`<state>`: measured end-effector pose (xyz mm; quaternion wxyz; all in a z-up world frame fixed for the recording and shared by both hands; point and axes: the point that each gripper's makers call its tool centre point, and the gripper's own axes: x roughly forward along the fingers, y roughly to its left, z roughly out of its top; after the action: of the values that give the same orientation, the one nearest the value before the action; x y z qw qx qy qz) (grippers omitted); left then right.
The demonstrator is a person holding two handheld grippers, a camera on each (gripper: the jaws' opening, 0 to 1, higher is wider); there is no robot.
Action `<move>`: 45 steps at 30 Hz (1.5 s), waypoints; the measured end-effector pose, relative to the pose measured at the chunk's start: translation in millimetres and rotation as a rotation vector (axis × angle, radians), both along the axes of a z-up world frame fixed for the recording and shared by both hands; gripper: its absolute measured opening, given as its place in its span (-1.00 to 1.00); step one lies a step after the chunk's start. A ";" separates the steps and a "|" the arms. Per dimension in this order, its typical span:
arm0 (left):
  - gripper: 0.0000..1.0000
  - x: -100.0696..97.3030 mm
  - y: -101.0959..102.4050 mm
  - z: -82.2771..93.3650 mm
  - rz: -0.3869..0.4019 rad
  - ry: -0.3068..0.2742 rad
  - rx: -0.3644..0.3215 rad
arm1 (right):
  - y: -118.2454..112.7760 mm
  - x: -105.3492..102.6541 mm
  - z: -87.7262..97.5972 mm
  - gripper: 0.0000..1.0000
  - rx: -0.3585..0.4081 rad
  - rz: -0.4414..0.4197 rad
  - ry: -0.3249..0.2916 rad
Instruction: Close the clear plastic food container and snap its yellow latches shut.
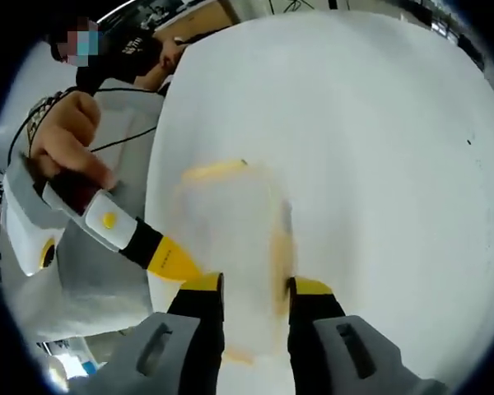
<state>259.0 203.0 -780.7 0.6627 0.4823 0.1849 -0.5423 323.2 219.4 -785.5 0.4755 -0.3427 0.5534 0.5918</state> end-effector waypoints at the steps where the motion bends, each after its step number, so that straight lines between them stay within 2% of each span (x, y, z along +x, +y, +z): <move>1: -0.53 0.0 0.2 -0.1 0.000 0.001 0.001 | 0.6 -0.5 -0.3 -0.52 -0.005 0.008 0.004; 6: -0.53 -0.2 -0.1 -0.3 -0.005 -0.003 0.007 | -1.2 -2.0 -0.8 -0.53 -0.022 0.060 0.025; 11: -0.53 0.4 -0.5 -0.3 -0.005 -0.004 0.009 | -2.8 1.2 0.4 -0.57 0.004 0.098 0.051; 17: -0.53 1.3 -1.0 -0.1 -0.007 -0.006 0.009 | -5.2 3.6 1.1 -0.65 0.054 0.111 0.068; 19: -0.52 -1.3 1.2 3.7 -0.015 0.001 0.009 | -4.8 10.3 -0.6 -0.65 0.079 0.108 0.081; 22: -0.52 0.4 1.2 4.9 -0.010 0.001 0.004 | -3.8 12.7 -1.8 -0.64 0.115 0.060 0.109; 25: -0.52 0.6 0.5 3.6 -0.011 -0.001 0.005 | -2.4 10.6 -1.6 -0.62 0.115 0.065 0.109; 31: -0.51 1.4 -1.3 2.4 -0.013 -0.007 0.011 | -1.2 2.2 0.2 -0.58 0.069 0.082 0.062; 36: -0.49 2.5 -1.5 3.8 -0.014 0.006 0.002 | -1.6 -1.5 1.7 -0.55 0.080 0.039 0.030; 37: -0.49 2.4 -1.8 4.0 -0.011 0.015 -0.006 | 0.3 -0.9 2.3 -0.55 0.091 0.038 0.014; 38: -0.49 1.9 -3.3 4.4 0.036 0.053 -0.041 | 1.5 -0.8 2.2 -0.55 0.097 0.032 0.002; 40: -0.50 3.3 -4.9 6.6 0.090 0.090 -0.079 | 1.1 -1.5 3.7 -0.54 0.109 0.014 -0.024; 43: -0.50 3.5 -5.4 8.1 0.111 0.117 -0.105 | 0.1 -4.3 5.7 -0.54 0.133 -0.016 -0.065; 45: -0.46 4.1 -4.1 9.0 0.189 0.185 -0.151 | 1.0 -5.2 8.4 -0.54 0.212 -0.007 -0.113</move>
<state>263.2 198.9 -771.7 0.7252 0.3593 0.2483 -0.5322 318.0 220.4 -777.1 0.5417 -0.3215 0.4610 0.6250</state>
